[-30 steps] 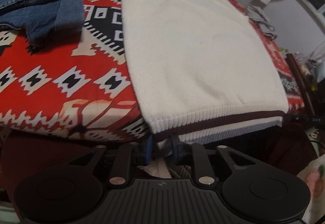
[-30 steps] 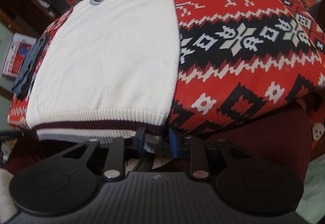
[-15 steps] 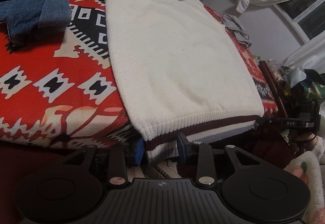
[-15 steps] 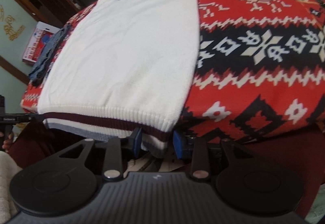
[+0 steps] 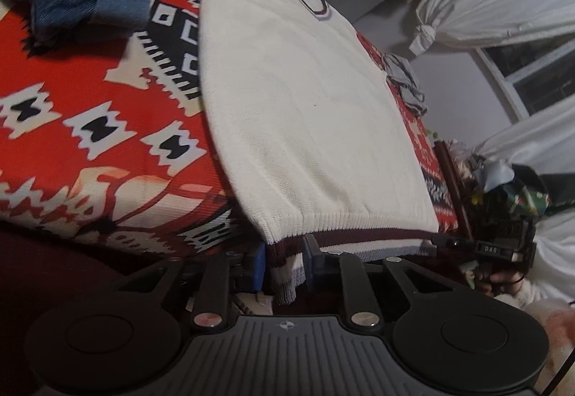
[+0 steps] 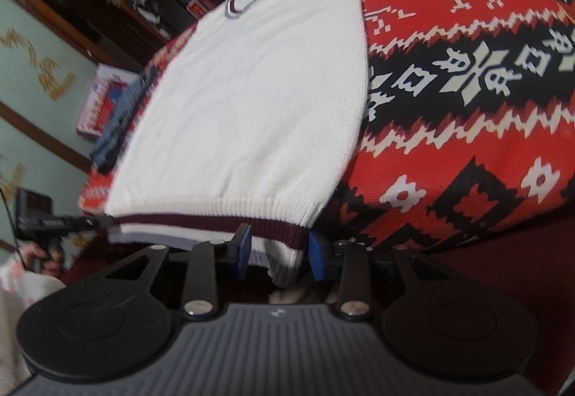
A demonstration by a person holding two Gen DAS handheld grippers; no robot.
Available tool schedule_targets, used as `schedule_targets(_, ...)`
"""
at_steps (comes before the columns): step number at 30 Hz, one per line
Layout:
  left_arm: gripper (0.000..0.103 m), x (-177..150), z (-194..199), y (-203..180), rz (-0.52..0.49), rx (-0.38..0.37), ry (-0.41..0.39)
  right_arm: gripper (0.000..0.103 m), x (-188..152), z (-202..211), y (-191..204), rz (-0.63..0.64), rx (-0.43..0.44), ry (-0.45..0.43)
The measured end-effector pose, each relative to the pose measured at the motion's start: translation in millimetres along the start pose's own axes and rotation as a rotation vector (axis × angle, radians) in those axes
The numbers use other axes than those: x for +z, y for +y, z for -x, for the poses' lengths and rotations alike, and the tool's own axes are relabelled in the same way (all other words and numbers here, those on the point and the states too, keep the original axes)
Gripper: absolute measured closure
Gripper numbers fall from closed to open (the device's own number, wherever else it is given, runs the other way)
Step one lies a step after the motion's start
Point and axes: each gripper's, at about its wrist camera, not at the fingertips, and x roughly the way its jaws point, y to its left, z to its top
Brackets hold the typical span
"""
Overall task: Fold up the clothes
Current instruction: 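Close both grippers on the vest hem ribbing and lift it, then lift the hem with both grippers and fold it over toward the V-neck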
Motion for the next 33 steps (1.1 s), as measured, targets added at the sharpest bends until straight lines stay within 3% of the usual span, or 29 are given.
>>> schedule_targets(4, 0.089, 0.4, -10.5, -0.8, 0.007, 0.024, 0.032, 0.067, 0.4, -13.0, 4.3, 0.019, -0.024, 0.033)
schedule_targets(6, 0.091, 0.4, -14.5, -3.4, 0.001, 0.046, 0.045, 0.087, -0.7, -17.5, 5.8, 0.026, -0.053, 0.047)
schedule_targets(9, 0.096, -0.2, -3.8, -15.3, -0.044, 0.092, 0.020, 0.096, -2.3, -11.5, 7.4, 0.025, -0.091, 0.028)
schedule_targets(16, 0.097, -0.5, 22.2, -43.7, -0.143, 0.193, -0.039, 0.097, 2.0, 20.1, 31.2, 0.081, -0.196, 0.017)
schedule_targets(25, 0.097, -4.9, 50.0, -68.7, -0.178, 0.180, -0.074, 0.097, 5.8, 52.6, 49.0, 0.076, -0.208, -0.012)
schedule_targets(29, 0.097, -23.7, 56.8, -66.6, -0.129, 0.170, -0.037, 0.097, -14.5, 71.8, 48.6, 0.043, -0.193, 0.003)
schedule_targets(33, 0.098, -37.6, 67.5, -55.8, 0.030, 0.082, -0.072, 0.097, -28.1, 85.7, 51.5, 0.045, -0.204, 0.002)
